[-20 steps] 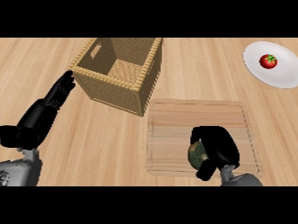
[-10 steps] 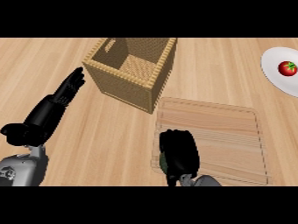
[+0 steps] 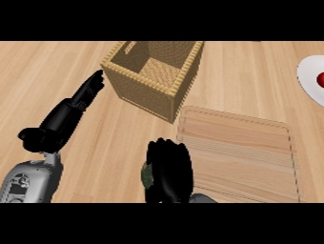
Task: Pick the squash from the cutting board and place it in the basket
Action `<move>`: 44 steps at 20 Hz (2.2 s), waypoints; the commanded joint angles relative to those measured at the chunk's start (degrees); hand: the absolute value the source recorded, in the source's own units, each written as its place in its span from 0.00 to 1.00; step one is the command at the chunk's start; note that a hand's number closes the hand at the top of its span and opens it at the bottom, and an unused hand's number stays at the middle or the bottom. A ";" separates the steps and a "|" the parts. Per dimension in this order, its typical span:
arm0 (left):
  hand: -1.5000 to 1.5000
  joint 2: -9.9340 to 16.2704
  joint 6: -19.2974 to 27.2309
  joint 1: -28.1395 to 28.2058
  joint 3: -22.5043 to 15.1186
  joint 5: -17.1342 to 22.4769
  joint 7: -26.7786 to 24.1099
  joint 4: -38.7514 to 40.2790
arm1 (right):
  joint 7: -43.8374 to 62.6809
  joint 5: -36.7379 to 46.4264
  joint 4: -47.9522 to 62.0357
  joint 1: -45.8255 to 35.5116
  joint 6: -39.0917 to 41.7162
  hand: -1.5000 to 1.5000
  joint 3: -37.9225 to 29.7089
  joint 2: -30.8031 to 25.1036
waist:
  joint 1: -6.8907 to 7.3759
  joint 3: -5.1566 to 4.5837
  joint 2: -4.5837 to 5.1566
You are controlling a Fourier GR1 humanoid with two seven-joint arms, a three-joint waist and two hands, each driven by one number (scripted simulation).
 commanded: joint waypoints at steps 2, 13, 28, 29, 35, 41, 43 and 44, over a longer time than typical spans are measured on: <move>0.50 -0.28 -0.11 -1.10 -0.37 -0.15 0.03 0.77 | 5.24 -2.63 -4.83 -6.78 -13.29 1.00 1.95 0.23 | 1.00 0.10 -0.37; 0.50 0.09 0.31 -1.99 0.35 -0.76 -0.03 3.24 | 14.75 0.28 -6.77 -21.21 -25.13 1.00 0.21 0.21 | -0.56 -0.44 -1.26; 0.50 -1.09 0.86 -2.05 -0.52 -1.41 -0.84 4.37 | 24.00 1.15 9.20 -42.32 -22.04 1.00 -11.42 0.20 | -0.31 -0.60 -1.03; 0.50 -0.53 0.52 -2.35 0.19 -0.95 -0.89 4.62 | 24.53 0.91 10.78 -43.98 -21.53 1.00 -12.39 0.20 | -0.33 -0.61 -0.95; 0.50 -0.41 1.02 -2.61 0.56 -1.34 -0.83 5.18 | 27.51 3.84 17.59 -50.84 -24.40 1.00 -17.10 0.20 | -1.34 -0.50 -1.02; 0.50 0.64 0.32 -3.23 1.71 -0.36 -0.71 3.98 | 26.70 6.65 28.12 -54.83 -28.74 1.00 -21.94 0.20 | -1.31 -0.43 -0.38; 0.50 0.12 1.06 -1.94 0.83 -1.36 -0.61 3.10 | 27.74 5.66 29.22 -57.51 -27.01 1.00 -24.41 0.20 | -1.99 -0.37 -0.82; 0.50 -0.28 1.20 -0.95 0.53 -1.60 -1.90 3.69 | 27.03 5.76 31.69 -57.35 -28.95 1.00 -24.00 0.20 | -1.52 -0.42 -0.34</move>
